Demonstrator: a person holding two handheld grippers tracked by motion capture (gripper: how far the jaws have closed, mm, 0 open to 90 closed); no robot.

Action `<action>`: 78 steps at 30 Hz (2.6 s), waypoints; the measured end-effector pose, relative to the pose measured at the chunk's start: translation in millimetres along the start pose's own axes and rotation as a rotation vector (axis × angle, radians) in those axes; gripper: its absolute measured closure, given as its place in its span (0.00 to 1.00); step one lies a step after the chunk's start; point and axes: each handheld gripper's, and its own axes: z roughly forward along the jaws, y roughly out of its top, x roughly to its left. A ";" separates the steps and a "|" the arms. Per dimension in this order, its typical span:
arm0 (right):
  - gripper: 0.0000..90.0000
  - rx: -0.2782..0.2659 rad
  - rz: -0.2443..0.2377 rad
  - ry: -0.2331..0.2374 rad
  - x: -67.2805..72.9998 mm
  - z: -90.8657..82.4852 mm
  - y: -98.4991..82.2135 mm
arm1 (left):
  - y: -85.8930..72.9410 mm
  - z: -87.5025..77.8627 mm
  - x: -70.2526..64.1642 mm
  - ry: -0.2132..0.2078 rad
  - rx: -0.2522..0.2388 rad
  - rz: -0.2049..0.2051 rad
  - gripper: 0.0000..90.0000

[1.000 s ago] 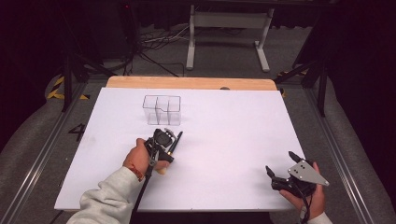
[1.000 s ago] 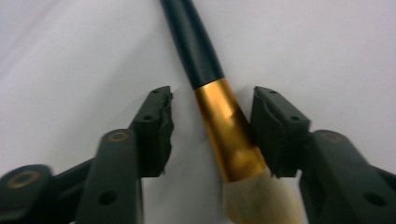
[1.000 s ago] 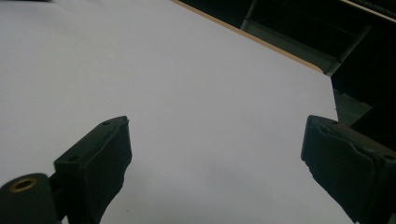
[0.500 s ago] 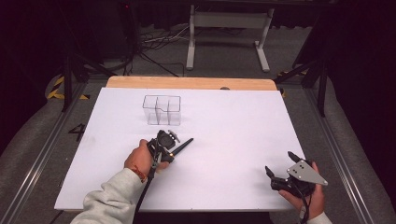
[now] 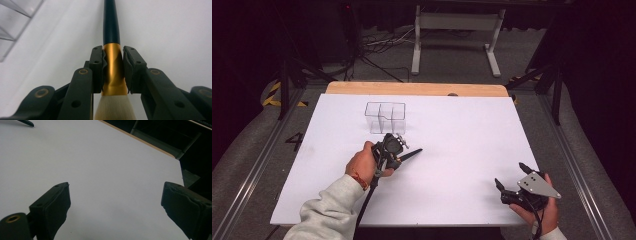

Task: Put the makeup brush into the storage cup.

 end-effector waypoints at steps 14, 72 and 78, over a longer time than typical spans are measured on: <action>0.11 -0.024 -0.045 -0.005 7.7 2.7 6.7 | 3.2 -29.5 -2.6 0.046 -0.066 0.040 0.80; 0.71 -0.191 -0.597 0.219 182.3 102.8 128.2 | 19.7 -51.1 -28.2 -0.046 -0.089 0.136 0.80; 0.82 -0.196 -0.610 0.232 185.2 104.0 127.7 | 17.6 -50.4 -26.7 -0.063 -0.112 0.125 0.79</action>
